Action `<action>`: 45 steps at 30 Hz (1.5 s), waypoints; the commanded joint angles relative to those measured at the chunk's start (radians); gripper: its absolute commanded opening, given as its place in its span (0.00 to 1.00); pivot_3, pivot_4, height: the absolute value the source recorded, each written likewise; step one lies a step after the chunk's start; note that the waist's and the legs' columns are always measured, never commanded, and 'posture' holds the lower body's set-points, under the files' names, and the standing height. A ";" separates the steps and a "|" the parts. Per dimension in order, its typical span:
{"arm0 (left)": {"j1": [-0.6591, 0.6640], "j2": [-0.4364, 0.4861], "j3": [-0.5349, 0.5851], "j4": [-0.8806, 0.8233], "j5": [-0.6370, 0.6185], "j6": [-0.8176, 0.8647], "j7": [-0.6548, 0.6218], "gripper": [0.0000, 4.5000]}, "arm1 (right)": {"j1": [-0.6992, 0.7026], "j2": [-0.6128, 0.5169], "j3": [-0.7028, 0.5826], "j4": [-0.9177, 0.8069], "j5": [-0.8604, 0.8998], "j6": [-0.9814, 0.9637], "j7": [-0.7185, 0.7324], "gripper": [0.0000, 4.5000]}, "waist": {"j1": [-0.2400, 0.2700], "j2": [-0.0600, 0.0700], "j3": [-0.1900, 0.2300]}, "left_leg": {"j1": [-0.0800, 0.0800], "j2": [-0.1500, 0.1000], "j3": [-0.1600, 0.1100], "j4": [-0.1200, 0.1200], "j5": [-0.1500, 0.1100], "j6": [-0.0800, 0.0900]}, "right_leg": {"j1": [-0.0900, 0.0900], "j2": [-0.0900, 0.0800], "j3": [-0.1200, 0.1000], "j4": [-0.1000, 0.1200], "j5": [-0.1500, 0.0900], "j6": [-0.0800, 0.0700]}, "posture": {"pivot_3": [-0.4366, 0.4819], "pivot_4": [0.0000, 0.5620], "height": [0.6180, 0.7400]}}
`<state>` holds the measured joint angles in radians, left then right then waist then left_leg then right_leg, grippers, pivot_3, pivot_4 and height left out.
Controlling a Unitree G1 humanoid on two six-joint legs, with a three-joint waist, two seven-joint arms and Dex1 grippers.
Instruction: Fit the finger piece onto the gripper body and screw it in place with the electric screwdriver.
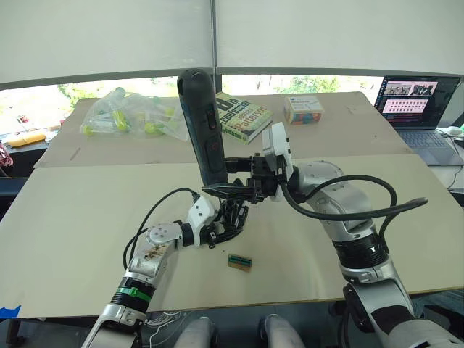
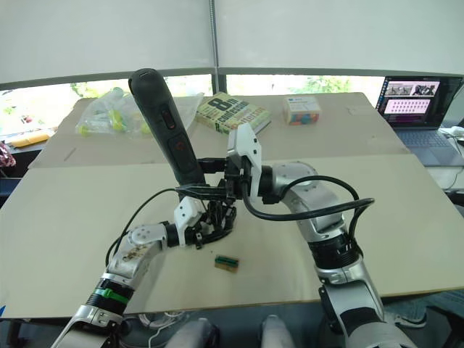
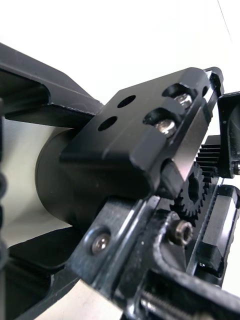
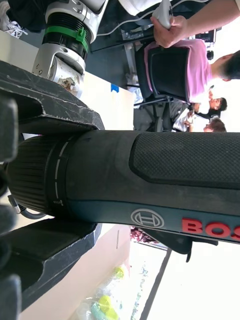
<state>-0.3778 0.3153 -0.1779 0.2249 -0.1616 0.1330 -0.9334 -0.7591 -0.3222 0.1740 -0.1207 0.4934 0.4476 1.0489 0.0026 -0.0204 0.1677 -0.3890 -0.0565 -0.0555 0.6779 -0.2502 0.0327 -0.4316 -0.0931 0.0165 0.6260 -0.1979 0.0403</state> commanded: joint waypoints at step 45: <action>0.025 -0.001 -0.026 0.005 0.002 0.021 -0.010 0.52 | 0.127 0.013 0.042 0.024 -0.067 -0.096 -0.053 0.43 | -0.004 0.001 -0.002 | 0.006 0.000 0.000 -0.001 0.000 0.000 | 0.006 0.000 0.000 -0.001 0.000 0.000 | 0.48 0.27 1.00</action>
<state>-0.3732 0.3153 -0.1782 0.2253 -0.1590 0.1392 -0.9282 -0.6574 -0.2984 0.1895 -0.1214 0.4660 0.3349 1.0057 -0.0012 -0.0192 0.1653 -0.3825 -0.0562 -0.0555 0.6768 -0.2503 0.0326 -0.4250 -0.0929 0.0164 0.6250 -0.1980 0.0405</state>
